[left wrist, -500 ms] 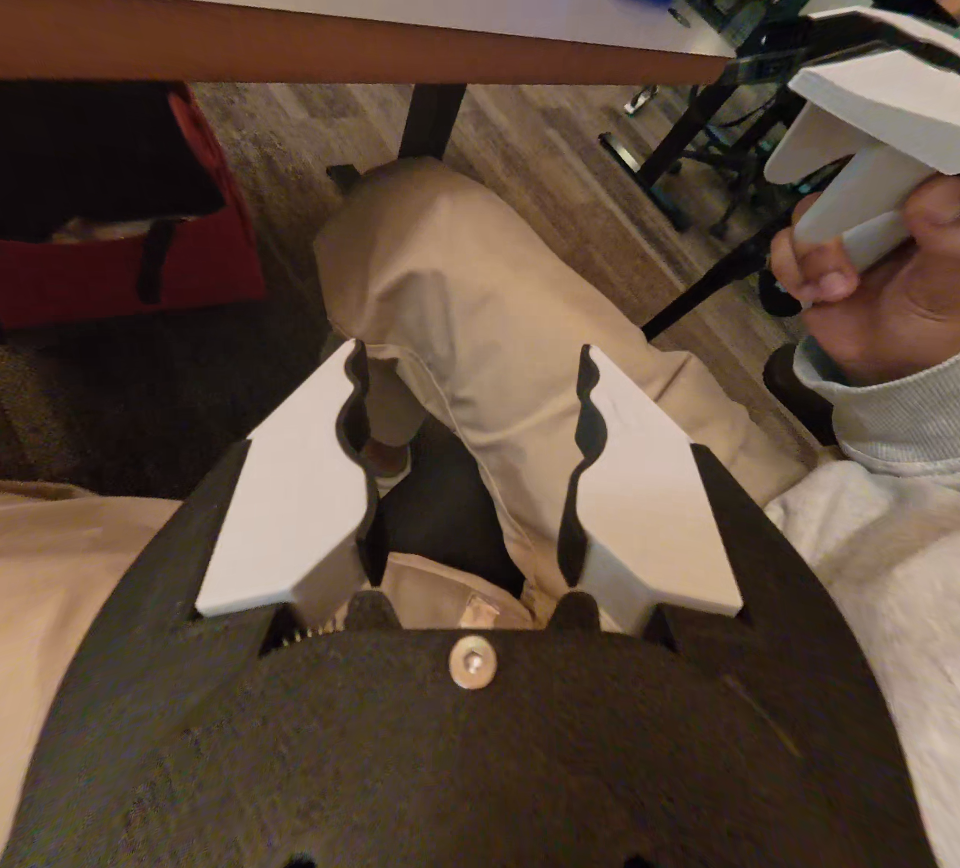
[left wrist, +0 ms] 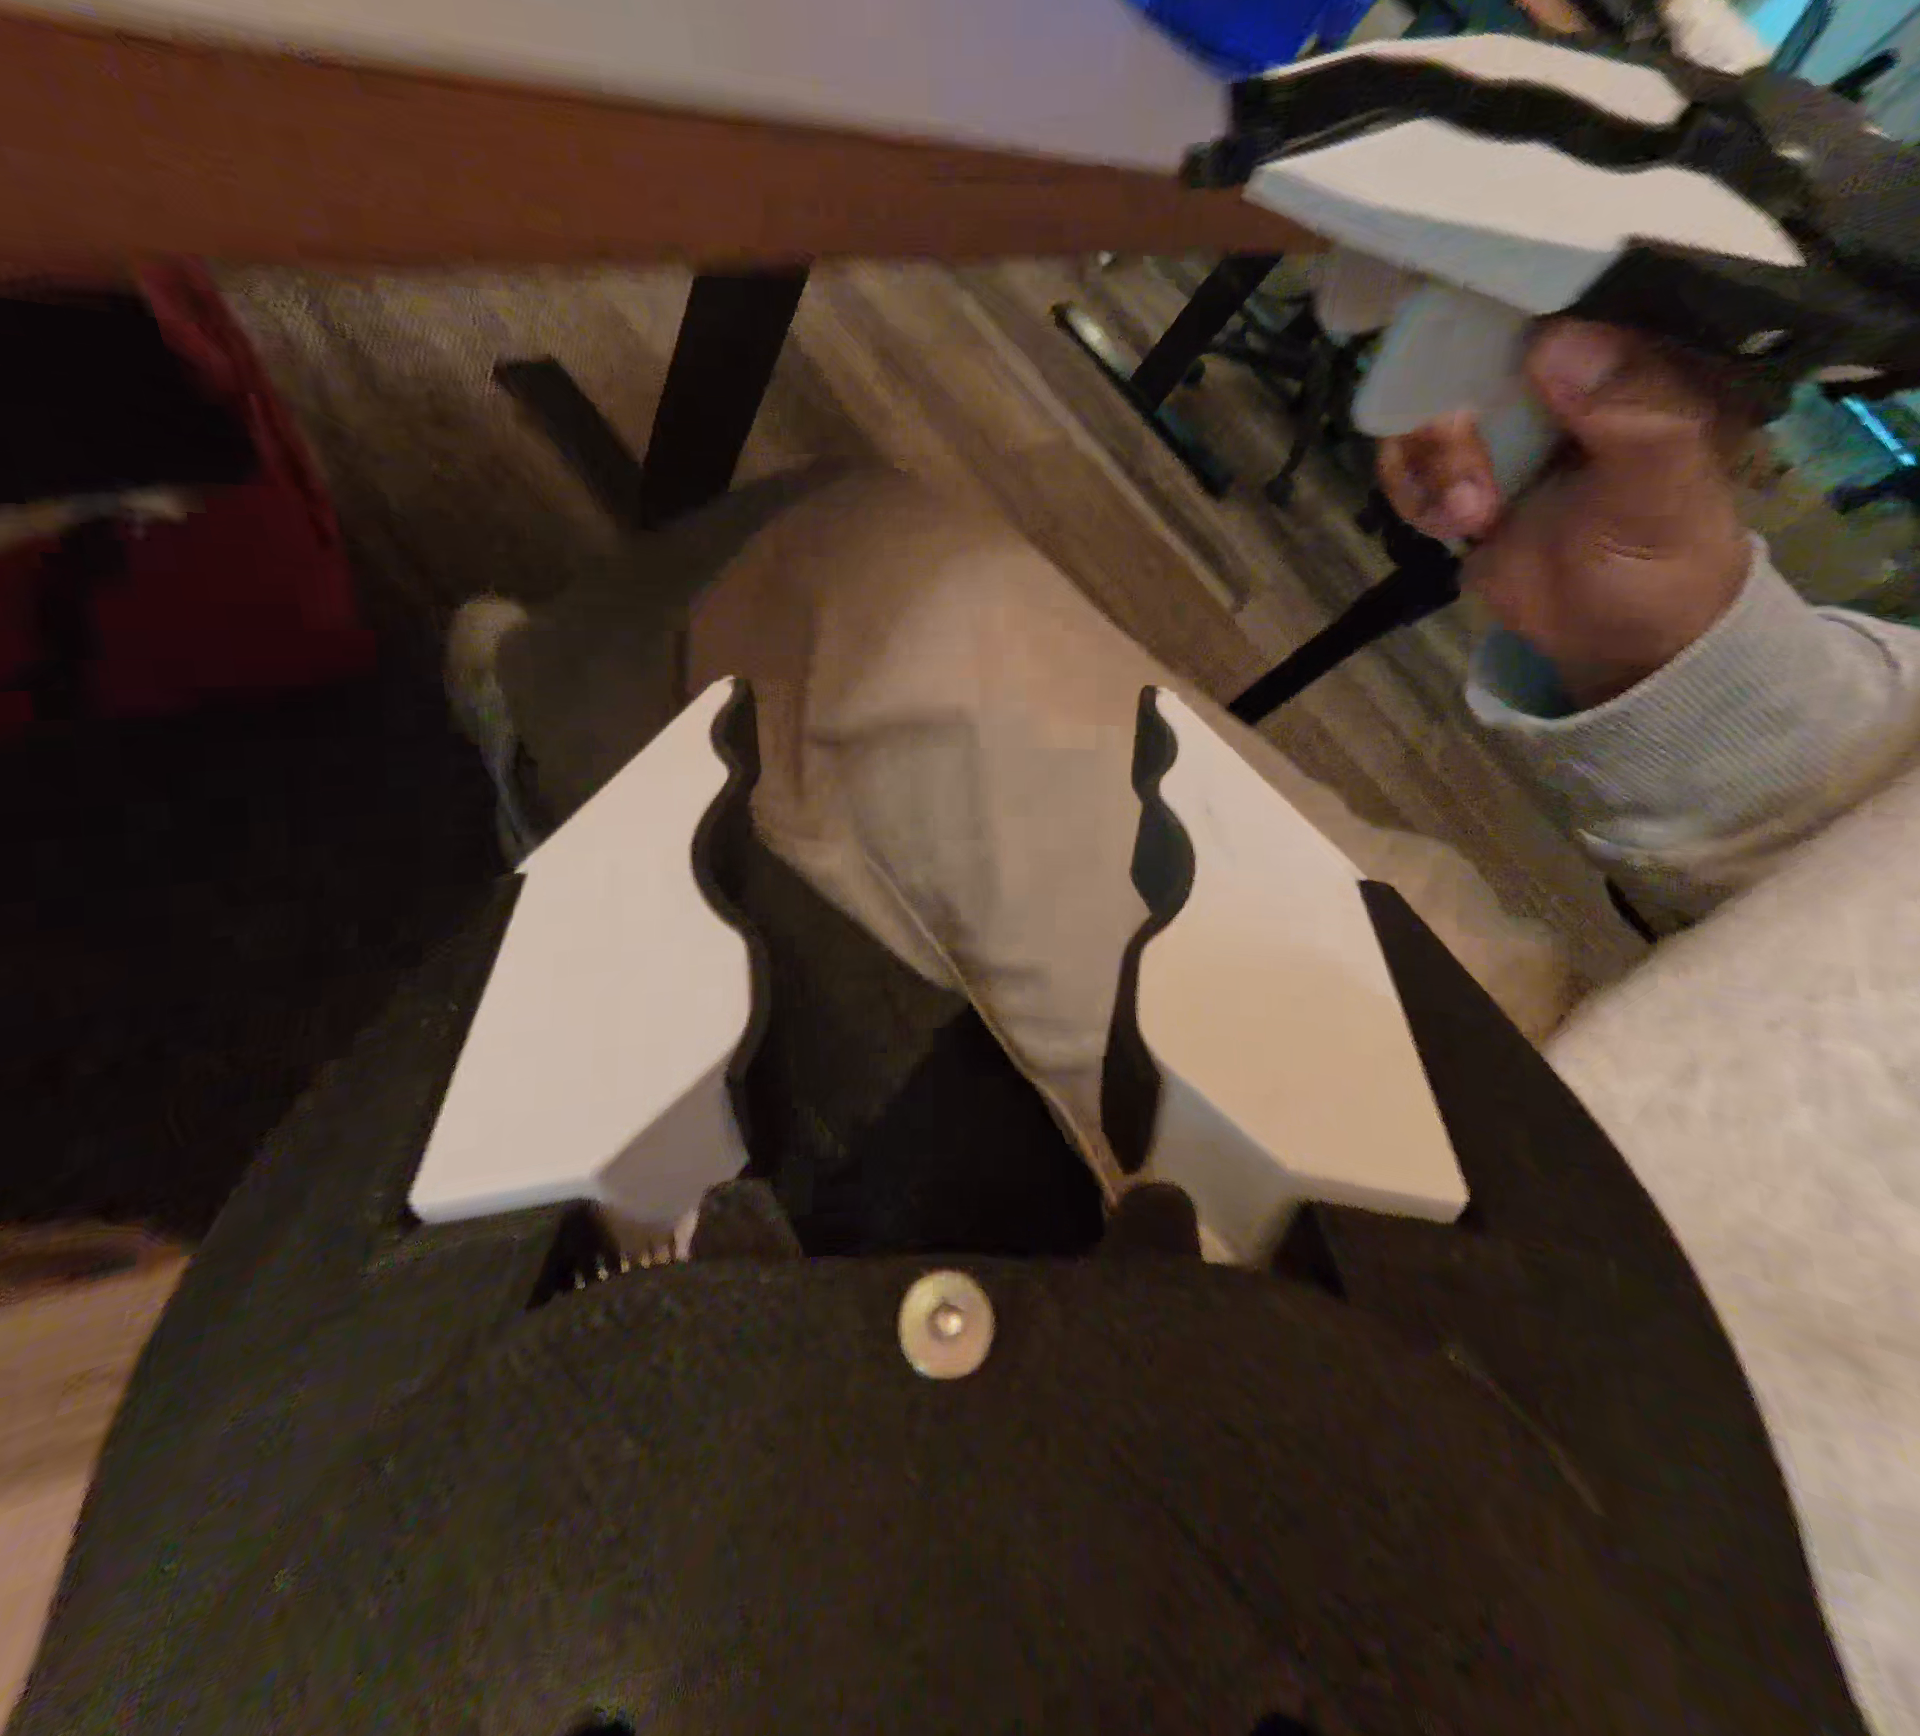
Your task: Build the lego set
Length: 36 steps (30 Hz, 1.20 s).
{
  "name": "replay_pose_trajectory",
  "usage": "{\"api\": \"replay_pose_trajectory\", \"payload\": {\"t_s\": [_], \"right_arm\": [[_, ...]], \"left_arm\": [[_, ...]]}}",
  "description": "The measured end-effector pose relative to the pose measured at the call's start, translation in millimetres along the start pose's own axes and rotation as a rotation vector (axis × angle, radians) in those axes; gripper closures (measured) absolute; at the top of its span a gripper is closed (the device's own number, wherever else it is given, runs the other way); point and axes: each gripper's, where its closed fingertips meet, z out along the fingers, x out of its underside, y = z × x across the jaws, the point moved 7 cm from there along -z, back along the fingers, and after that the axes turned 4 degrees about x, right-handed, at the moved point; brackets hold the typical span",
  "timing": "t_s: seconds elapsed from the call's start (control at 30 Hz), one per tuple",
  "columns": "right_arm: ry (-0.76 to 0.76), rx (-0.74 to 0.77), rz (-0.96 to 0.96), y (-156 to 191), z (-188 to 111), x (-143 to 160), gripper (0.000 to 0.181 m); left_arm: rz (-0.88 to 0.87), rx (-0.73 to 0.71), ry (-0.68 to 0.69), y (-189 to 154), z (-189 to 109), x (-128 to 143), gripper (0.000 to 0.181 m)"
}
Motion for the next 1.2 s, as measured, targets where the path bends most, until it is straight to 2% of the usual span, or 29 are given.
{"api": "replay_pose_trajectory", "payload": {"t_s": [0.13, 0.23, 0.33, 0.47, 0.53, 0.6, 0.7, 0.87, 0.97, 1.1, 1.2], "right_arm": [[0.15, -0.023, -0.251, -25, 53, -21, 0.164], [0.282, -0.047, -0.381, -35, 83, -23, 0.164], [0.369, -0.061, -0.435, -39, 104, -25, 0.164], [0.46, -0.063, -0.385, -43, 124, -23, 0.164], [0.474, -0.053, -0.341, -45, 129, -25, 0.162], [0.482, -0.028, -0.295, -49, 130, -28, 0.147], [0.467, 0.015, -0.211, -53, 125, -30, 0.137], [0.388, 0.038, -0.116, -54, 126, -28, 0.138], [0.466, 0.042, -0.092, -60, 137, -27, 0.14], [0.5, -0.001, -0.057, -58, 132, -26, 0.139], [0.477, 0.002, -0.028, -60, 126, -19, 0.139]], "left_arm": [[0.122, 0.063, -0.091, 16, 12, -57, 0.108], [0.126, 0.139, -0.115, 21, 16, -88, 0.107], [0.13, 0.225, -0.168, 20, 15, -115, 0.108], [0.23, 0.228, -0.137, 28, 21, -149, 0.108], [0.267, 0.225, -0.114, 35, 25, -165, 0.108], [0.288, 0.221, -0.091, 43, 28, -176, 0.107], [0.307, 0.212, -0.039, 57, 31, -186, 0.107], [0.341, 0.204, -0.016, 79, 28, -211, 0.107], [0.36, 0.178, -0.032, 95, 27, -225, 0.107], [0.319, 0.166, -0.049, 119, 27, -226, 0.108], [0.232, 0.233, -0.072, 128, 31, -224, 0.109]]}}
